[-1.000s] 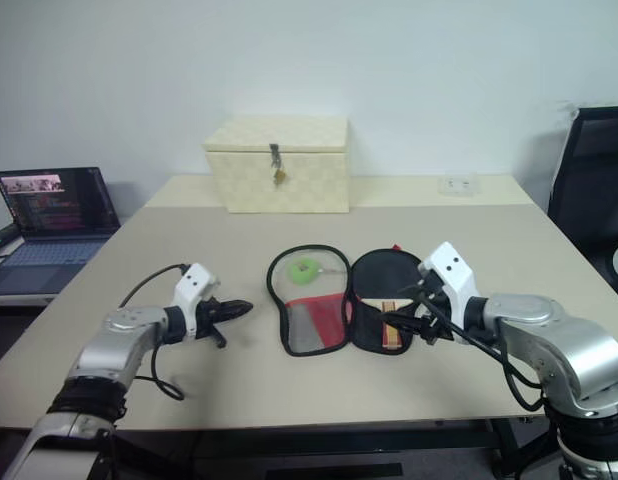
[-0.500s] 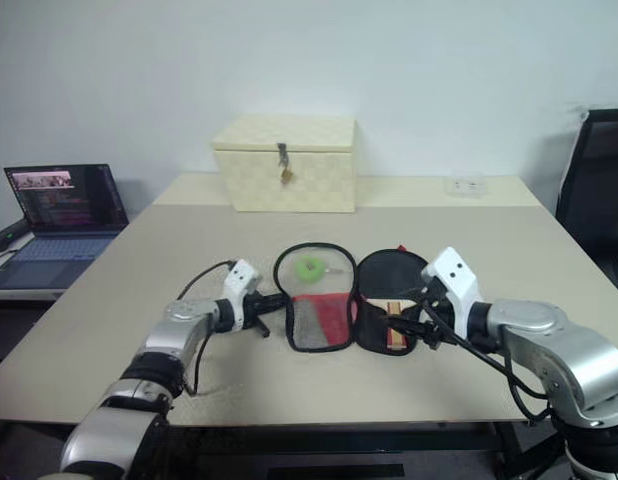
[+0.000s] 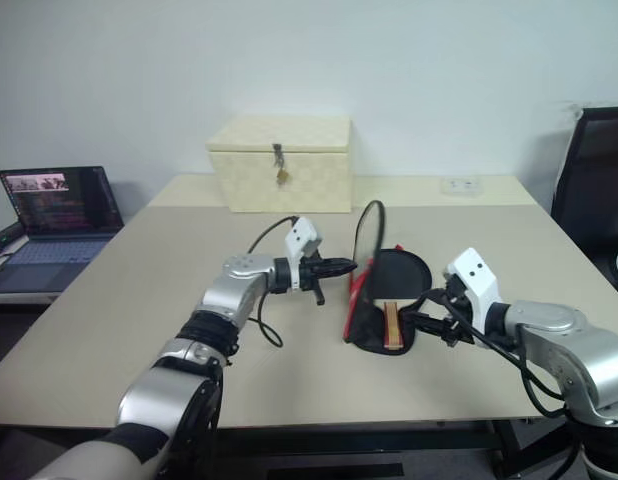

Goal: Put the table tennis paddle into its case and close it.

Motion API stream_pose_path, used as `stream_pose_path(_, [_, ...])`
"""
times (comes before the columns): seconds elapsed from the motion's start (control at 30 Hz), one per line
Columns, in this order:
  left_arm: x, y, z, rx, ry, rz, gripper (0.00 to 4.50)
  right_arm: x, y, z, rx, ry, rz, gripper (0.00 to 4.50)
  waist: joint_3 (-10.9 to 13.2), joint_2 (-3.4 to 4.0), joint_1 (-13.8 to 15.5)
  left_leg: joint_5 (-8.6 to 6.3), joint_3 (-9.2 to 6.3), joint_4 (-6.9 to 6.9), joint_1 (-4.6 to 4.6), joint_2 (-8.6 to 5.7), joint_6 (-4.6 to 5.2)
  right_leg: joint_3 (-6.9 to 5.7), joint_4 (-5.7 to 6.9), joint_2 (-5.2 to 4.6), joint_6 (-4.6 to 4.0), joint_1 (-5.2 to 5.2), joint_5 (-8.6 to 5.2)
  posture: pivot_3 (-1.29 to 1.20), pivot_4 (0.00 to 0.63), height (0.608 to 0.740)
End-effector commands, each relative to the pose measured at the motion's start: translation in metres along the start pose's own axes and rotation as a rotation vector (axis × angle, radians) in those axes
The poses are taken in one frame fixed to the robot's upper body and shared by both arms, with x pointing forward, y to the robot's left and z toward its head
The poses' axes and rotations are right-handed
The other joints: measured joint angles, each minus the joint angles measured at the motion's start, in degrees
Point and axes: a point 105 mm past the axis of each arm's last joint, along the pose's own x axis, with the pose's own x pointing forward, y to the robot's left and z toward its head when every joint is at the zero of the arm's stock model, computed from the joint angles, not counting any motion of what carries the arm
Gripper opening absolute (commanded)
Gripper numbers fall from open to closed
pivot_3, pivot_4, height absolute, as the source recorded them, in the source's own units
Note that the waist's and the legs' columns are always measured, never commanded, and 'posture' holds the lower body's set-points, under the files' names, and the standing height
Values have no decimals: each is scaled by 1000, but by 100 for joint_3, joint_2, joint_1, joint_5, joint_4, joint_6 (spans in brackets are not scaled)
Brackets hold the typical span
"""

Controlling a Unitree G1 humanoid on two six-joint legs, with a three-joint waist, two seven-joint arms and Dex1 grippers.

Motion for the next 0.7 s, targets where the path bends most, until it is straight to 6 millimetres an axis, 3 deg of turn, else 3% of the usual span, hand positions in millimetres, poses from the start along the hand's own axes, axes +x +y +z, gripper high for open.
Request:
stream_pose_path(0.03, [-1, 3, 9, 28, -30, 11, 20, -5, -4, 7, -18, -31, -20, 3299, 0, 0, 2, 0, -2, 0, 0, 0, 0, -2, 0, 0, 0, 0, 0, 0, 150, 740])
stream_pose_path(0.27, [-16, 8, 3, -1, -44, 29, 20, 5, -15, 2, 41, -23, -57, 3299, 0, 0, 11, 0, 0, 3, -2, 5, 0, 1, 2, -7, 0, 0, 0, 0, 150, 740])
stream_pose_path(0.43, [-41, 10, -4, -24, -52, 50, 20, 28, -40, -16, 147, 18, -155, 3299, 0, 0, -14, 1, -1, 6, 0, 15, -1, 2, 10, -5, -1, -1, 0, 0, 150, 740])
stream_pose_path(0.6, [-64, 9, -5, -32, -53, 83, 0, 49, -56, -33, 223, 73, -250, 4449, 0, 0, -10, 1, -1, 13, 1, 17, -1, 5, 23, -10, -1, -3, 0, 0, 150, 740])
stream_pose_path(0.7, [-75, 7, -6, -35, -48, 95, 0, 58, -59, -44, 253, 107, -270, 4449, 0, 0, 5, 1, -5, 21, 0, 17, -2, 5, 31, -12, -1, -3, 0, 0, 150, 740])
